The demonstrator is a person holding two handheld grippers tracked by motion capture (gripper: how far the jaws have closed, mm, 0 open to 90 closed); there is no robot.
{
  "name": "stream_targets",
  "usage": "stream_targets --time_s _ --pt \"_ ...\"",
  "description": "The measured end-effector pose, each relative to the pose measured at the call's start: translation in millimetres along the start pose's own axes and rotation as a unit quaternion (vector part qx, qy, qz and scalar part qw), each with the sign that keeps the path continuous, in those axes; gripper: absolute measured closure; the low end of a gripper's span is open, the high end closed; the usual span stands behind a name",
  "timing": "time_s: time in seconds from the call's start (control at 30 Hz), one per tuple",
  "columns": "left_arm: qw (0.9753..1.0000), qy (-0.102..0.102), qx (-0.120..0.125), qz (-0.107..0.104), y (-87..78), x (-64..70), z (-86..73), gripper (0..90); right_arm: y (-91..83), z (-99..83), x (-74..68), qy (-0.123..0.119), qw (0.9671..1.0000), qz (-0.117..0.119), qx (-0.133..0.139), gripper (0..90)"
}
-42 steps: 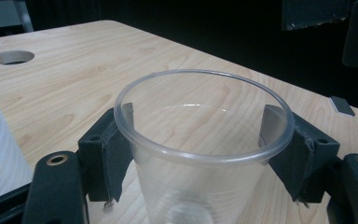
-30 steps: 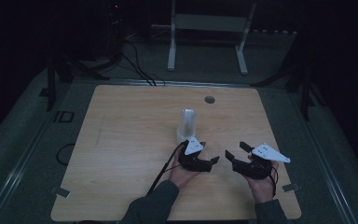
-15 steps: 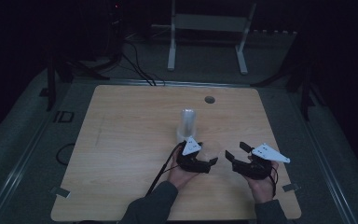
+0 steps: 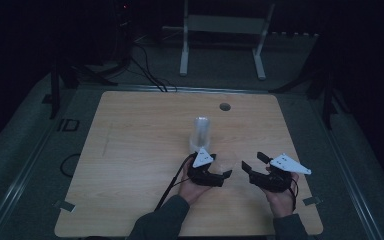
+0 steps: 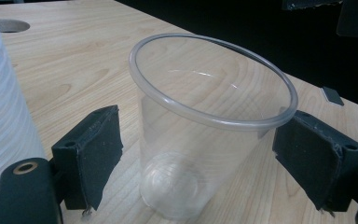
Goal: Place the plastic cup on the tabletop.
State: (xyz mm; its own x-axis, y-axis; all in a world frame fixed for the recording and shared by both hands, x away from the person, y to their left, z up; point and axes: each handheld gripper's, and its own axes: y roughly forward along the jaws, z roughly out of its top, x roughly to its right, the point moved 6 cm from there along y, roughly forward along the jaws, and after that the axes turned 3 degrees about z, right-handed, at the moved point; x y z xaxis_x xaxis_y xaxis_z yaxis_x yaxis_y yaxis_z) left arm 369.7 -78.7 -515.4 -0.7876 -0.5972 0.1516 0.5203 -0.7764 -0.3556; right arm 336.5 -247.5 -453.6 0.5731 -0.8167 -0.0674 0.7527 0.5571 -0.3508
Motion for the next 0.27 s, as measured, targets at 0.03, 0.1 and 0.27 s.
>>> stream_targets --time_s 0.03,0.1,0.27 --pt "1.0000 -0.001 0.000 0.000 -0.3 -0.1 -0.1 15.5 -0.1 0.0 0.1 0.000 1.0000 0.000 0.000 28.0" --pt "1.0000 -0.002 0.000 0.000 -0.4 -0.1 -0.4 15.6 -0.3 0.1 0.2 0.001 1.0000 0.000 0.001 28.0" --pt "1.0000 0.000 0.001 0.000 -0.6 0.1 -0.5 15.6 -0.3 0.3 0.6 0.000 1.0000 0.000 0.001 28.0"
